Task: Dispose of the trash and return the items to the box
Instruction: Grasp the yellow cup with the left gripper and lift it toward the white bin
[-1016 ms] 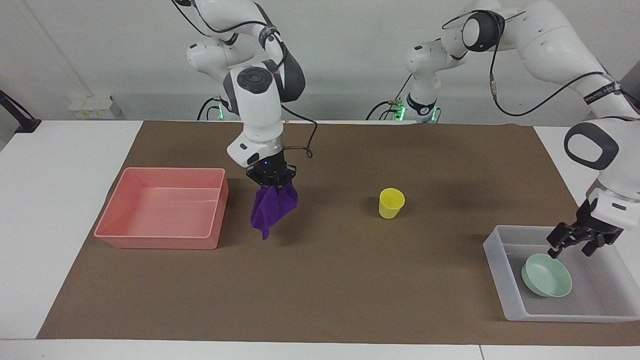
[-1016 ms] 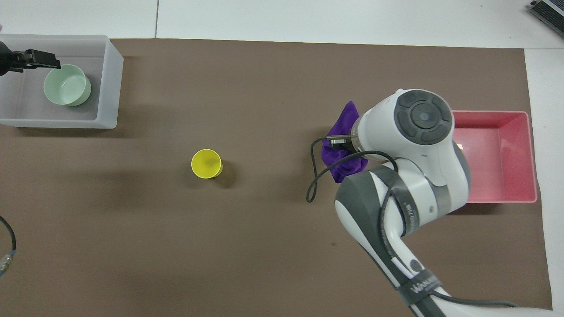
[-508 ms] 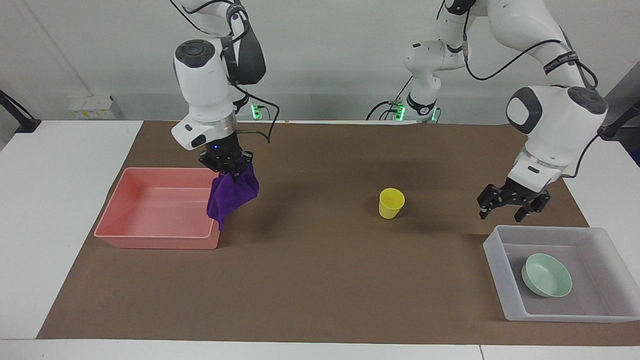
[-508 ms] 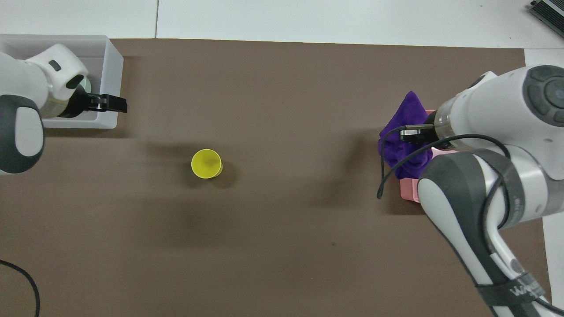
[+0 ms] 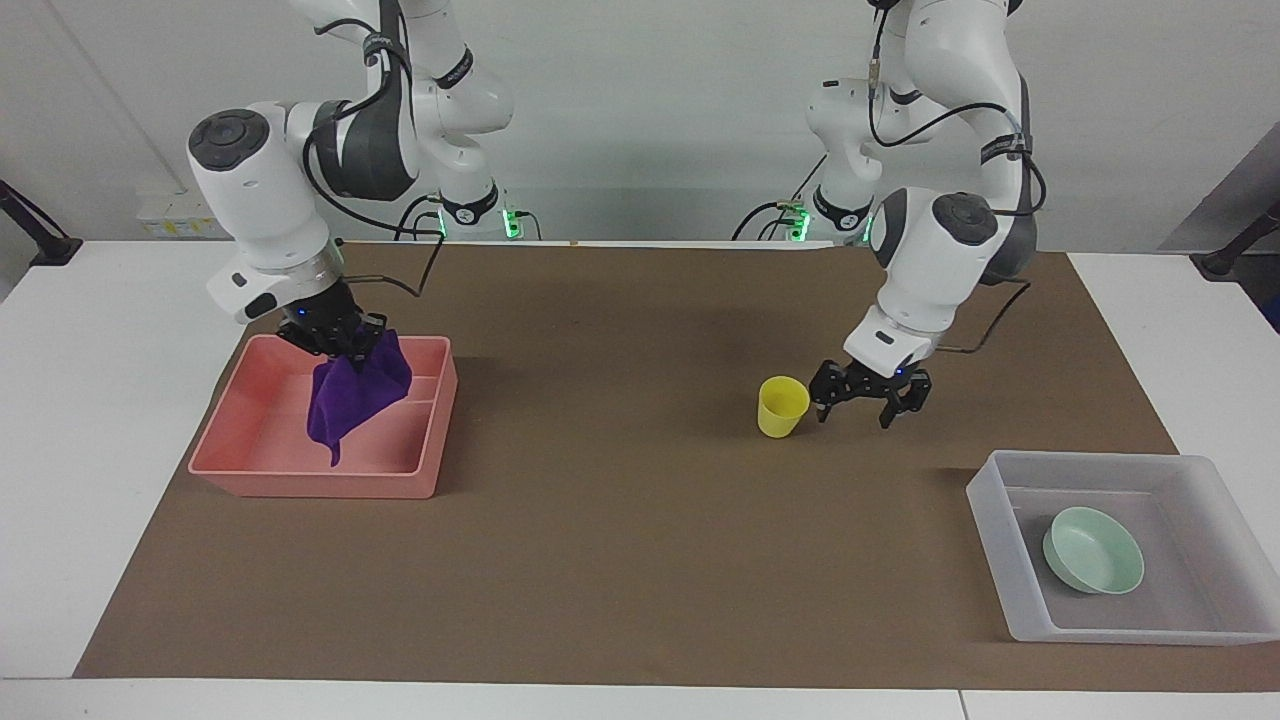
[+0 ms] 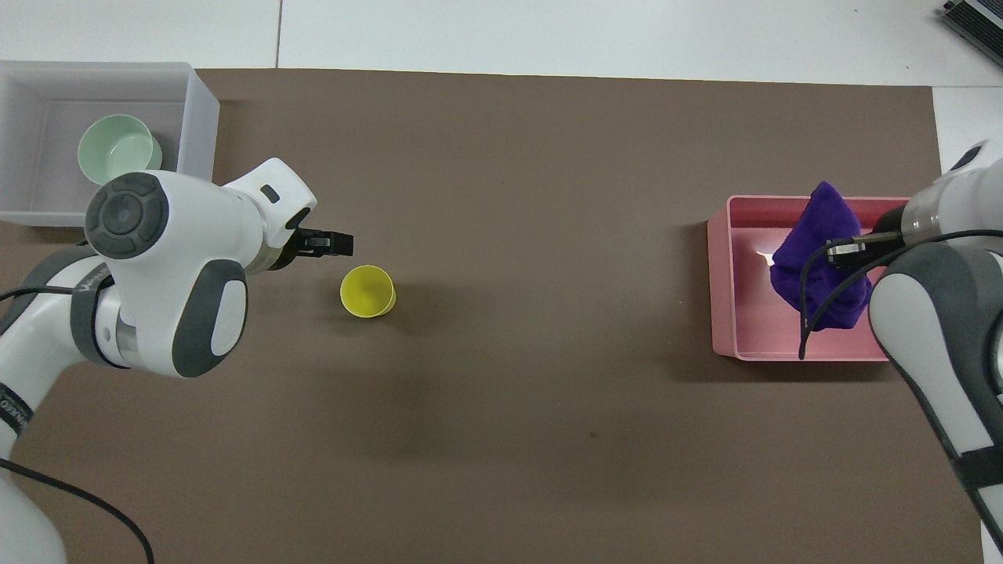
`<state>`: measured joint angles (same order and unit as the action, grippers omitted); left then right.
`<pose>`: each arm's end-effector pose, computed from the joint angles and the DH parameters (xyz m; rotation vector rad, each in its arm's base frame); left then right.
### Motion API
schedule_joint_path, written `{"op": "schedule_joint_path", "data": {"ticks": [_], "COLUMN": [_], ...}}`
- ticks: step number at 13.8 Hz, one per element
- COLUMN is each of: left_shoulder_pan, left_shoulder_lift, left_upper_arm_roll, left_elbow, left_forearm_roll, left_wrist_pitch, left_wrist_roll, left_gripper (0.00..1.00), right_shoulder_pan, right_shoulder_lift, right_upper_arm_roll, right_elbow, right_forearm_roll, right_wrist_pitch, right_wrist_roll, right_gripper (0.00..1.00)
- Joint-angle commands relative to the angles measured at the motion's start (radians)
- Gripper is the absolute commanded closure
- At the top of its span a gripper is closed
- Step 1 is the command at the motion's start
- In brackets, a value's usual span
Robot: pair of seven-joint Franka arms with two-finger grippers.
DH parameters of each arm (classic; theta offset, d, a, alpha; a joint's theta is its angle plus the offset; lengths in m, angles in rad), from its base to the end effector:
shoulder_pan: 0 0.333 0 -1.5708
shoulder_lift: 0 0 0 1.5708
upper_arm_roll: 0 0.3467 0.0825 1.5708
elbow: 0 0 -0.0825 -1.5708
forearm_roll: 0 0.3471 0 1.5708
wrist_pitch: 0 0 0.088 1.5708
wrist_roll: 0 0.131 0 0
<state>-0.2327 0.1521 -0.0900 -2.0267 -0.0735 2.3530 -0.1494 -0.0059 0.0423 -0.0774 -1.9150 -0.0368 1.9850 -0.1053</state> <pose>0.5456 -0.1830 0.4193 3.0181 -0.1871 0.2324 0.5392 -0.0476 0.4931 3.1012 0.0565 0.0375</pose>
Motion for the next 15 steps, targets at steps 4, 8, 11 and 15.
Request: {"op": "schedule_joint_path", "data": {"ticks": [4, 8, 11, 15], "left_shoulder_pan": [-0.060, -0.066, -0.073, -0.053], "left_shoulder_lift": [-0.051, -0.052, -0.055, -0.059], "left_upper_arm_roll": [0.018, 0.016, 0.016, 0.021], "left_elbow": [-0.173, -0.185, -0.176, -0.098], "left_forearm_roll": [0.004, 0.004, 0.004, 0.004], "left_wrist_pitch": [0.143, 0.138, 0.128, 0.062], "left_wrist_roll": [-0.027, -0.062, -0.067, -0.061], "left_gripper": [0.09, 1.00, 1.00, 1.00], "right_shoulder_pan": [-0.072, -0.083, -0.083, -0.080], "right_shoulder_lift": [-0.007, 0.042, 0.073, 0.074], "right_upper_arm_roll": [0.015, 0.015, 0.015, 0.016], "right_elbow": [-0.194, -0.239, -0.251, -0.248], "right_forearm_roll": [-0.008, -0.008, -0.008, 0.000], "right_wrist_pitch": [0.205, 0.326, 0.373, 0.373], "right_wrist_roll": [-0.054, -0.050, -0.047, -0.036], "right_gripper": [1.00, 1.00, 0.92, 0.00]}}
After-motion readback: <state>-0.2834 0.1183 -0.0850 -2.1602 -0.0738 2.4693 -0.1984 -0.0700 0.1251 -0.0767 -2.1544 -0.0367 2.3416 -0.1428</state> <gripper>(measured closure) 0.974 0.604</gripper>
